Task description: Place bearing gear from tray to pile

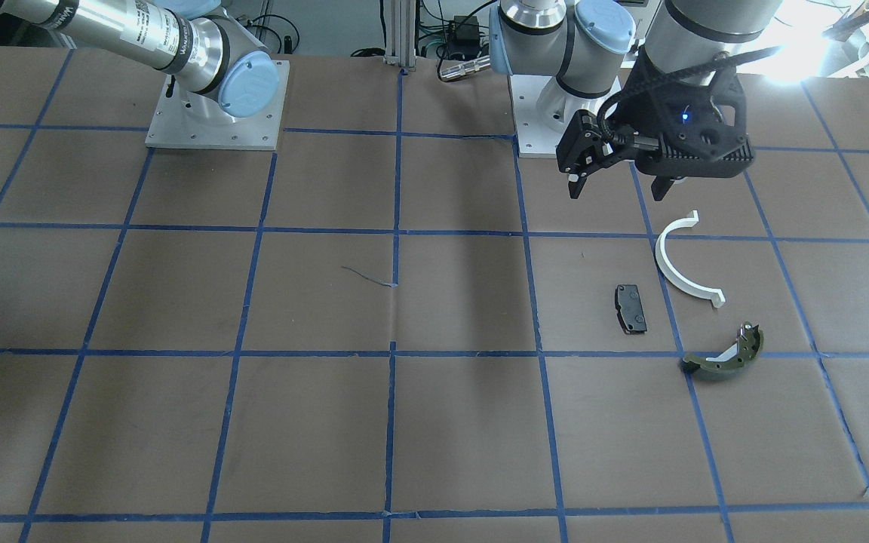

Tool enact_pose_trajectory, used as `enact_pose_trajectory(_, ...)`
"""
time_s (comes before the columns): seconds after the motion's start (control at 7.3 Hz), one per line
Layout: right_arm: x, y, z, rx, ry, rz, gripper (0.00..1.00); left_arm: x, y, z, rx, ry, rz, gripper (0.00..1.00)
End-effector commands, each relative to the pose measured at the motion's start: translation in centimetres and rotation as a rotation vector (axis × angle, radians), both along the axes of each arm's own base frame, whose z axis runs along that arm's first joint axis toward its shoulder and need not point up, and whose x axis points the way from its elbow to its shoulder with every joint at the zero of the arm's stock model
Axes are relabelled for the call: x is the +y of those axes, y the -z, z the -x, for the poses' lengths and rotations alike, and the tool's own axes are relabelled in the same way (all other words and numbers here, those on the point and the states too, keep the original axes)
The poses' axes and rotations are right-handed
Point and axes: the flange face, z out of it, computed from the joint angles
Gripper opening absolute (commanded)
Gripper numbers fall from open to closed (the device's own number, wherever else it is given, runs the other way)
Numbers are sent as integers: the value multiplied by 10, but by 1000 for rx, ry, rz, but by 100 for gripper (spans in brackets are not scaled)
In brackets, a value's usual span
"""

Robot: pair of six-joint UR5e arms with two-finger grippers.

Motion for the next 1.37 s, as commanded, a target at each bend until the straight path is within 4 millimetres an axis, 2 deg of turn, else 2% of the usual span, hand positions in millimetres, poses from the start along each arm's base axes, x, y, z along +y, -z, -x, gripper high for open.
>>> enact_pose_trajectory(0.0,-2,4,3,6,-1,2,70,0,0,0,1,0,0,100)
enact_pose_trajectory(0.14,-3,12,5,1,-1,-6,69,0,0,0,1,0,0,100)
enact_pose_trajectory(0.41,-1,17,4,-7,-2,-23,63,0,0,0,-1,0,0,100)
enact_pose_trajectory(0.82,-1,12,4,-3,-7,-23,41,0,0,0,-1,0,0,100)
enact_pose_trajectory(1.1,-1,12,4,-2,-11,-24,30,0,0,0,-1,0,0,100)
enact_pose_trajectory(1.23,0,15,3,-8,-13,-27,28,0,0,0,-1,0,0,100)
